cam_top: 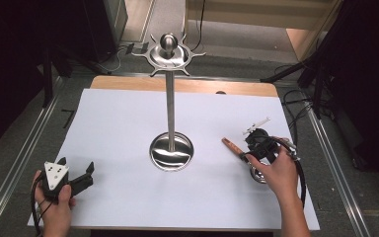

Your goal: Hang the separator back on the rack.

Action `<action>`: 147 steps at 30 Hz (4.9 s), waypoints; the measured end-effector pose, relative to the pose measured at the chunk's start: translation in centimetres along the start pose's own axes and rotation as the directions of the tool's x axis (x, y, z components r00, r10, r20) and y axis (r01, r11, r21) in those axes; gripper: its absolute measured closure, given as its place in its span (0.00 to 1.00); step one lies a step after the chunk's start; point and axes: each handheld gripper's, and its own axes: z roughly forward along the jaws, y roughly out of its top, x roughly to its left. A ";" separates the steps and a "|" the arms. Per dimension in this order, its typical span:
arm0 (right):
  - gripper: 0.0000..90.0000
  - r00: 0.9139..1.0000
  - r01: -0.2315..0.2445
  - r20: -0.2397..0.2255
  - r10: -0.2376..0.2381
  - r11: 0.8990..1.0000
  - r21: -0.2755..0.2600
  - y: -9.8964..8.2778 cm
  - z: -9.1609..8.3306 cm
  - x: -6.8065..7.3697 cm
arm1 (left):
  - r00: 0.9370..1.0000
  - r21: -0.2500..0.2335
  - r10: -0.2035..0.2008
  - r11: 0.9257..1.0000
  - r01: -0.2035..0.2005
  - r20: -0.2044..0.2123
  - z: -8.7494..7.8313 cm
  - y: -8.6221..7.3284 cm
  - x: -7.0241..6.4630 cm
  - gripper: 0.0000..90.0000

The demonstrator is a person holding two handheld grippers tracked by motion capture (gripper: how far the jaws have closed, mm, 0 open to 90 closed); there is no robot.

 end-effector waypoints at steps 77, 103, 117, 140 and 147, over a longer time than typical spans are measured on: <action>0.77 0.999 -0.023 -0.053 -0.006 0.848 -0.530 1.8 -6.8 5.2 | 0.990 -0.003 0.048 0.999 -0.049 -0.132 0.0 0.0 -1.1 0.16; 0.77 0.999 0.021 -0.014 -0.050 0.632 -0.775 3.0 -10.0 10.7 | 0.989 -0.012 0.066 0.998 -0.069 -0.131 -0.1 -0.1 -1.2 0.16; 0.77 1.000 0.020 0.007 -0.026 0.564 -0.826 3.6 -12.2 12.5 | 0.990 -0.008 0.064 0.998 -0.066 -0.125 0.0 -0.1 -1.2 0.16; 0.77 0.999 0.017 0.002 -0.036 0.430 -0.903 4.6 -15.7 14.4 | 0.989 -0.016 0.073 0.997 -0.076 -0.130 -0.1 -0.1 -1.3 0.16; 0.77 0.999 0.002 -0.014 -0.039 0.386 -0.922 5.0 -16.2 14.8 | 0.989 -0.014 0.077 0.997 -0.080 -0.130 -0.1 -0.1 -1.3 0.16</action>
